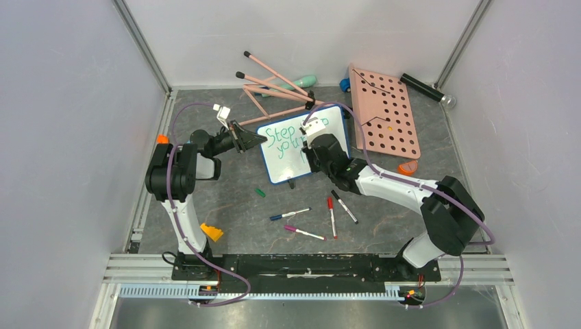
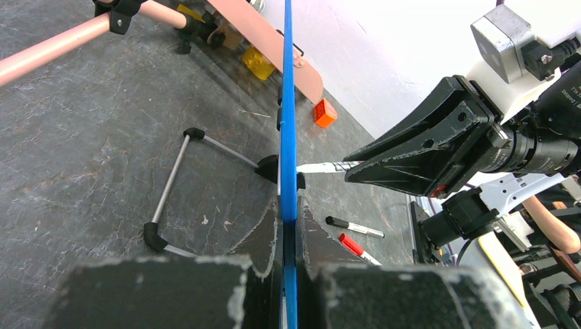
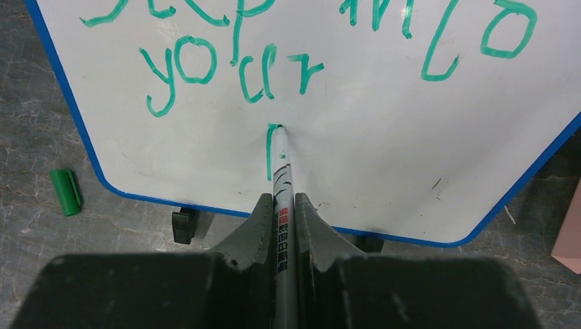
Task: Write a sentence on the whiteboard
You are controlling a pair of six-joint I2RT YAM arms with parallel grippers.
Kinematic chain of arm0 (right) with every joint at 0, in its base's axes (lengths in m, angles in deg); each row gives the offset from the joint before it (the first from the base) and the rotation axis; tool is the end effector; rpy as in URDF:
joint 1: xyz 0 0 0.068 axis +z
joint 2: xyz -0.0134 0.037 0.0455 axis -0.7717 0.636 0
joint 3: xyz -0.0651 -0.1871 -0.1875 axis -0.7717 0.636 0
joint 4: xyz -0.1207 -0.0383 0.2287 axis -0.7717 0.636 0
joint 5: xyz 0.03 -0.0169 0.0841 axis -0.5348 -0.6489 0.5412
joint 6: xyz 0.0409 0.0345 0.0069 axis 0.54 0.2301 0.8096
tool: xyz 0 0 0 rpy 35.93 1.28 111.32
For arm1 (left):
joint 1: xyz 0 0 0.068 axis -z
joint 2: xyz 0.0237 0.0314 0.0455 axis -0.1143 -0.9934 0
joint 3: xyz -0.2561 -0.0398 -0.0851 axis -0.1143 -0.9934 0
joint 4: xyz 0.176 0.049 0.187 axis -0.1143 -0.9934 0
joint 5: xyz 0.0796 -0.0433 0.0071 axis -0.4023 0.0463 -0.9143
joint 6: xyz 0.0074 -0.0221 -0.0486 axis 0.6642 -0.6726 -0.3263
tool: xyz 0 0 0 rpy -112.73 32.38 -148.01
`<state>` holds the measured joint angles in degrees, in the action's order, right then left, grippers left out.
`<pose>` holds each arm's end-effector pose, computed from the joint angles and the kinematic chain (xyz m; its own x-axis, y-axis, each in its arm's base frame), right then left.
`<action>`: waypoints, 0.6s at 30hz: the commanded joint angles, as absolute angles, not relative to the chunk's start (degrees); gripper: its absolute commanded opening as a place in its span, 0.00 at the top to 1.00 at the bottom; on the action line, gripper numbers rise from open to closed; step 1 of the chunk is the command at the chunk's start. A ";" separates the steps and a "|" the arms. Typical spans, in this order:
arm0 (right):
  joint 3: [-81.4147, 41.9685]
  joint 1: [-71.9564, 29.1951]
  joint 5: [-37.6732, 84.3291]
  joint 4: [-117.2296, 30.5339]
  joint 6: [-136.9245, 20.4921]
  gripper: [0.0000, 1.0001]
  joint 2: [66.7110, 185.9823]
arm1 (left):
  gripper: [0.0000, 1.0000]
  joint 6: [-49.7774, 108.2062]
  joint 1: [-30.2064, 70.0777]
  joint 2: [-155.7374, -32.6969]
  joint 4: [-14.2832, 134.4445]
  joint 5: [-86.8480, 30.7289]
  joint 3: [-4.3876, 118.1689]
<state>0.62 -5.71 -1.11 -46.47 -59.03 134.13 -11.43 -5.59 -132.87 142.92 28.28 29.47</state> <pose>0.2518 0.2355 0.2361 -0.4162 -0.2720 -0.8676 -0.4577 0.8872 -0.0586 0.3556 -0.0383 0.1707 -0.5282 -0.3300 -0.7823 0.7503 0.2501 -0.6120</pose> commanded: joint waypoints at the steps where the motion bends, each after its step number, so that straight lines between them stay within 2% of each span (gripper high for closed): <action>1: -0.59 -6.38 -4.85 -46.58 -58.89 1.00 133.65 | 0.98 -9.92 -5.89 -133.43 147.19 28.99 31.14; 18: 3.25 -6.46 -0.83 -47.49 -58.29 1.00 132.79 | 0.98 -9.92 -5.89 -133.45 147.19 29.07 31.13</action>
<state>2.24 -5.91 -1.46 -46.71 -58.62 133.62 -11.48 -5.59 -133.09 142.92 28.28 29.76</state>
